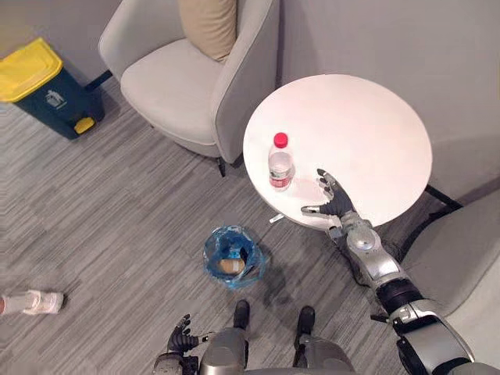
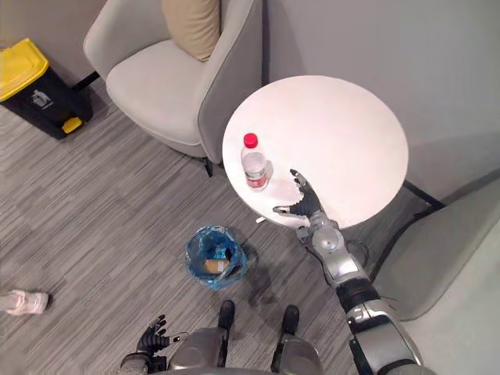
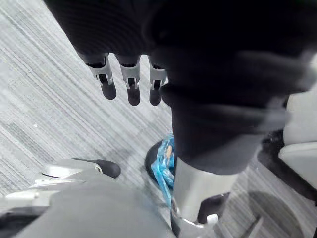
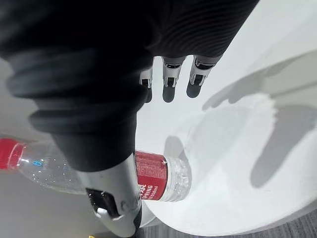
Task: Gather rubbish on tea table into small bin, then transfer packed bag to large trash can.
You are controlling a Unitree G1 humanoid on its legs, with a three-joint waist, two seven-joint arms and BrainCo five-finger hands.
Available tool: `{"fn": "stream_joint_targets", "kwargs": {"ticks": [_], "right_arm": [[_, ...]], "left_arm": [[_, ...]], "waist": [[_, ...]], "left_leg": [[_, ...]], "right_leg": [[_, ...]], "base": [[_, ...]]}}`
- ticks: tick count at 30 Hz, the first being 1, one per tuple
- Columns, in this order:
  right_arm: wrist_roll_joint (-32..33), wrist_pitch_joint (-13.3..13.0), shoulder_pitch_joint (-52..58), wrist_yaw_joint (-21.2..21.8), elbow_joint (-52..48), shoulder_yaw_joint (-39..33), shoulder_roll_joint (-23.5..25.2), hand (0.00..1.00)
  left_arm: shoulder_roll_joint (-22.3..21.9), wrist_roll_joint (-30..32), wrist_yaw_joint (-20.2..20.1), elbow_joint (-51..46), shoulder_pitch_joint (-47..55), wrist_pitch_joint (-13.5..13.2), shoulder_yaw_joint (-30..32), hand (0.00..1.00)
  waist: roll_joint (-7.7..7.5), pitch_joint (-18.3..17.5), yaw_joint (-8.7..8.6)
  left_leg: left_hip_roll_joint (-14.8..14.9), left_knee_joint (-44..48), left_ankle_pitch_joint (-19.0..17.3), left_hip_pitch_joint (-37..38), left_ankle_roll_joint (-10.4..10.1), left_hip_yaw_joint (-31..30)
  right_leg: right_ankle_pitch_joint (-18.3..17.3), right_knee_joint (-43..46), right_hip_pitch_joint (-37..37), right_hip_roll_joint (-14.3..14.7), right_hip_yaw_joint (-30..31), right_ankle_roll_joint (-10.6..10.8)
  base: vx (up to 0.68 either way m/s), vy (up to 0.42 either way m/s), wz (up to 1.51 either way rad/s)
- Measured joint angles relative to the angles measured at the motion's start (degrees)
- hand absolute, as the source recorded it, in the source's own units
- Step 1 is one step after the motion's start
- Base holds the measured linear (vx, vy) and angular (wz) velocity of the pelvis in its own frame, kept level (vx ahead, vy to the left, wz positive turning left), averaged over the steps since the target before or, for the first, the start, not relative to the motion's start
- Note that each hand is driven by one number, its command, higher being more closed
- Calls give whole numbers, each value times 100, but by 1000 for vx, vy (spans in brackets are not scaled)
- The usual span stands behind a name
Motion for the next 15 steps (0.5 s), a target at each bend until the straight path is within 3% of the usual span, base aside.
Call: {"fn": "stream_joint_targets", "kwargs": {"ticks": [10,15], "right_arm": [[229,6,-713,-168,259,-26,-5,0],[283,7,-938,-254,307,-36,-5,0]], "left_arm": [[-21,-183,50,-148,-157,-49,0,0],[-26,-196,113,-174,-213,-79,-1,0]], "waist": [[76,373,267],[92,519,283]], "left_leg": [[-73,182,84,-373,-24,-86],[-103,167,217,-514,-39,-265]], "right_leg": [[2,246,-352,-97,-59,2],[2,334,-447,-126,-209,3]], "base": [[-53,16,7],[-85,-8,17]]}}
